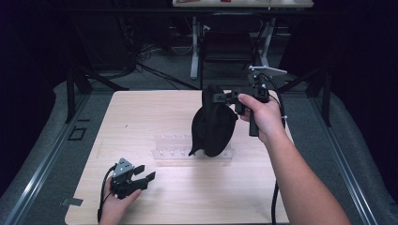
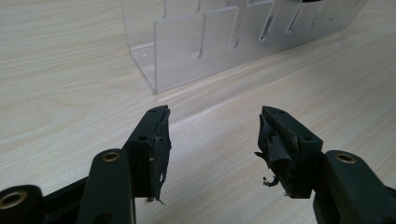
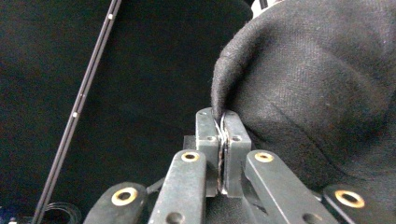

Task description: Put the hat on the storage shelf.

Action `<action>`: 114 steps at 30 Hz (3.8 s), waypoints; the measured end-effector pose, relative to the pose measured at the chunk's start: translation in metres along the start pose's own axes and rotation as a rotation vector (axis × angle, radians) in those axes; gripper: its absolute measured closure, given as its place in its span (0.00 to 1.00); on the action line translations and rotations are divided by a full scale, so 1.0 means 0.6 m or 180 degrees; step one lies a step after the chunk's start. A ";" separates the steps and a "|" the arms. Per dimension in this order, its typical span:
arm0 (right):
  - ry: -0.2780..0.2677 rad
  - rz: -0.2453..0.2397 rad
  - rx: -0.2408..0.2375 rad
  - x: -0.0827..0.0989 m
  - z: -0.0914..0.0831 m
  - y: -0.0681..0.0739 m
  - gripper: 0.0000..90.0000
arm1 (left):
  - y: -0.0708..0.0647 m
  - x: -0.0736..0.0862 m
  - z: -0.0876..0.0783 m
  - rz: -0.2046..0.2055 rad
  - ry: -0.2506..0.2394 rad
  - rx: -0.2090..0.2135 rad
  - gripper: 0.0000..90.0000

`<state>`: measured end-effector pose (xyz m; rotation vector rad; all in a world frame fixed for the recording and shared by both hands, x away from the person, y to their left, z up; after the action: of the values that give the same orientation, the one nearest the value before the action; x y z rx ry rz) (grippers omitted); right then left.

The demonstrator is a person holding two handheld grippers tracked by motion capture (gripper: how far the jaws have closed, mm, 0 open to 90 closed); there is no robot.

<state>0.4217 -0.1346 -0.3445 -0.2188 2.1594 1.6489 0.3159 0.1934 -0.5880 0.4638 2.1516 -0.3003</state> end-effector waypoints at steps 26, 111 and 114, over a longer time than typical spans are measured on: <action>-0.0009 0.0031 -0.0092 0.004 0.032 0.009 0.98 | -0.052 -0.080 -0.031 0.0250 -0.0406 0.0218 0.52; -0.0063 0.0076 -0.0278 0.010 0.049 0.022 0.93 | -0.178 -0.158 0.035 0.0982 -0.0499 0.0242 0.92; -0.0103 0.0078 -0.0312 0.008 0.043 0.027 0.93 | -0.177 -0.158 0.035 0.0989 -0.0488 0.0221 0.93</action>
<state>0.4173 -0.1046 -0.3376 -0.1934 2.0678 1.7619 0.3358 0.0695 -0.5181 0.7794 1.8914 -0.2279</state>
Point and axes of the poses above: each handheld gripper's, and its own axes: z roughly forward along the jaws, x roughly out of its underside, y roughly to its left, the point moved 5 cm from there along z, roughly forward along the jaws, and after that the axes turned 10 degrees about -x, right-handed, at the moved point
